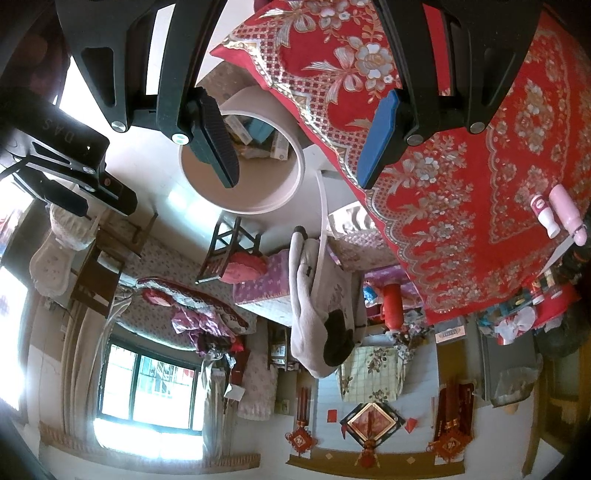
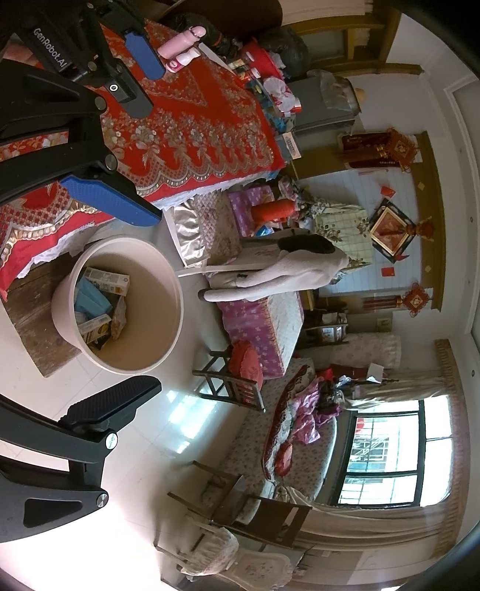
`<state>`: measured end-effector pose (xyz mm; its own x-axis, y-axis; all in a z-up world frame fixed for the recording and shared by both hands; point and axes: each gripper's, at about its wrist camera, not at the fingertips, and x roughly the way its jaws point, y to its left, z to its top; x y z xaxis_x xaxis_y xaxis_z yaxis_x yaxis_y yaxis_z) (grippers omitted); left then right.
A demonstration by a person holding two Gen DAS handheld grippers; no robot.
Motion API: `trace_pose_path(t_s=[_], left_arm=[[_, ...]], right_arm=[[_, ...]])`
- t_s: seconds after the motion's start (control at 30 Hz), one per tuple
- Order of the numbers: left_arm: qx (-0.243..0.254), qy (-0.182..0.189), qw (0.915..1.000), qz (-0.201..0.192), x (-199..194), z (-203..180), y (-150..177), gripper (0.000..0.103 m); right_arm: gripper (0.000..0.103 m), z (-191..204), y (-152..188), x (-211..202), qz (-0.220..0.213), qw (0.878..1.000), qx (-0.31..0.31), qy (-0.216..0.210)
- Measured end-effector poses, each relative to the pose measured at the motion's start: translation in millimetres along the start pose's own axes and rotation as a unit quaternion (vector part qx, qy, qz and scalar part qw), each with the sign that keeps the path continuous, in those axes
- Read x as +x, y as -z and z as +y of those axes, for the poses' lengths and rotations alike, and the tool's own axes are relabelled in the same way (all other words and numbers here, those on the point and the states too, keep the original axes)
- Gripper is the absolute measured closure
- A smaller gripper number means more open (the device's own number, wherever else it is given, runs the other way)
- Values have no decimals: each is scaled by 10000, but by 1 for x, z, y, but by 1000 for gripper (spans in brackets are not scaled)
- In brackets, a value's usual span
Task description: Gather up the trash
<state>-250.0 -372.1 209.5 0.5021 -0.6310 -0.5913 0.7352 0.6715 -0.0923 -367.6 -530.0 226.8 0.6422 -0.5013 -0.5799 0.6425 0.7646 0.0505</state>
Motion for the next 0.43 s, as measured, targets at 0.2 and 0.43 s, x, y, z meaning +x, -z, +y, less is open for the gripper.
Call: trace_pose_path(t_s=[0.2,0.43], left_arm=[[8,-9,10000,7,2,1,0,38],[-46,-3,10000,71,6,6,2,38]], right_arm=[[22,-3,5,4,47,10000,4,2],[22,-2,5,6,128,9999,-53,-15]])
